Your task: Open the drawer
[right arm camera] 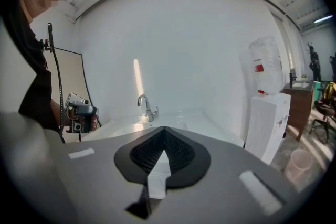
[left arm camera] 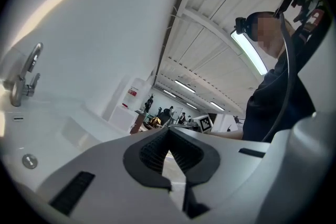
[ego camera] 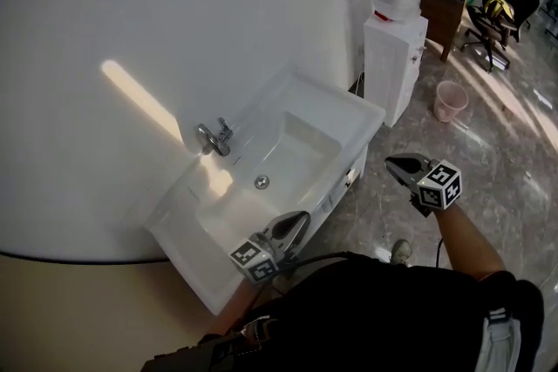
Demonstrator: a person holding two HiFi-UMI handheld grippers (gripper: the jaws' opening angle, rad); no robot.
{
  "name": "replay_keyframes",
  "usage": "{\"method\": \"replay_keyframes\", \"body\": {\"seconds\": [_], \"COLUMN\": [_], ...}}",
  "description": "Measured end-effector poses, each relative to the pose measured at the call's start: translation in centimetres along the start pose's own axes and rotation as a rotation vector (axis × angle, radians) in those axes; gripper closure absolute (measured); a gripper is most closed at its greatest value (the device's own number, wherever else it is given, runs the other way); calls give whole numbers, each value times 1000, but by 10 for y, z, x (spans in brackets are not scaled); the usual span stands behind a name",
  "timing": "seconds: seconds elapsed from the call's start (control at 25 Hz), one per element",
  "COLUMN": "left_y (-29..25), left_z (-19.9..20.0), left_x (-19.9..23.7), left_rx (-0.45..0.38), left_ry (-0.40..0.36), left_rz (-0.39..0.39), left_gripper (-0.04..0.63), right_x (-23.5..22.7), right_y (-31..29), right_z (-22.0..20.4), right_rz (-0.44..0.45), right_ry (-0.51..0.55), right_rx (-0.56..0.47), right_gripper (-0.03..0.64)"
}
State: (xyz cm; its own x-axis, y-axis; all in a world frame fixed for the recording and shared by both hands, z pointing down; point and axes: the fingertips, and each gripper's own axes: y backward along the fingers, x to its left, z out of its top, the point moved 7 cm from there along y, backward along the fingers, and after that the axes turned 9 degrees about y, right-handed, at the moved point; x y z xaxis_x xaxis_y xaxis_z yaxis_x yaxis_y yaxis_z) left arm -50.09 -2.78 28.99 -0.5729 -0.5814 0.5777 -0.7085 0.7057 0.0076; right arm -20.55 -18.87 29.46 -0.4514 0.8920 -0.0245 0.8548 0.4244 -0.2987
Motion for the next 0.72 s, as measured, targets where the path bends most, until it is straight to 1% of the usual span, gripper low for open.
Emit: {"method": "replay_keyframes", "body": {"seconds": [0.16, 0.28, 0.36, 0.48, 0.6, 0.72], "left_y": [-43, -67, -81, -101, -119, -131], "left_z": [-16, -35, -49, -72, -104, -142], "left_x": [-4, 0, 6, 20, 40, 61], "left_rx": [80, 115, 131, 143, 154, 191], "left_ry": [9, 13, 16, 42, 78, 123], "left_rz": [-22, -37, -23, 2, 31, 64], "left_gripper": [595, 595, 595, 595, 595, 595], "right_x": [-8, -16, -29, -51, -73, -85], "right_y": [-7, -8, -9, -13, -23, -39], "right_z": [-23, -42, -54, -80, -115, -156], "right_rz": [7, 18, 12, 1, -4, -4], "right_ry": [-55, -67, -70, -94, -120, -140], "right_rx": [-10, 2, 7, 4, 21, 51], "right_gripper": [615, 615, 615, 615, 615, 615]}}
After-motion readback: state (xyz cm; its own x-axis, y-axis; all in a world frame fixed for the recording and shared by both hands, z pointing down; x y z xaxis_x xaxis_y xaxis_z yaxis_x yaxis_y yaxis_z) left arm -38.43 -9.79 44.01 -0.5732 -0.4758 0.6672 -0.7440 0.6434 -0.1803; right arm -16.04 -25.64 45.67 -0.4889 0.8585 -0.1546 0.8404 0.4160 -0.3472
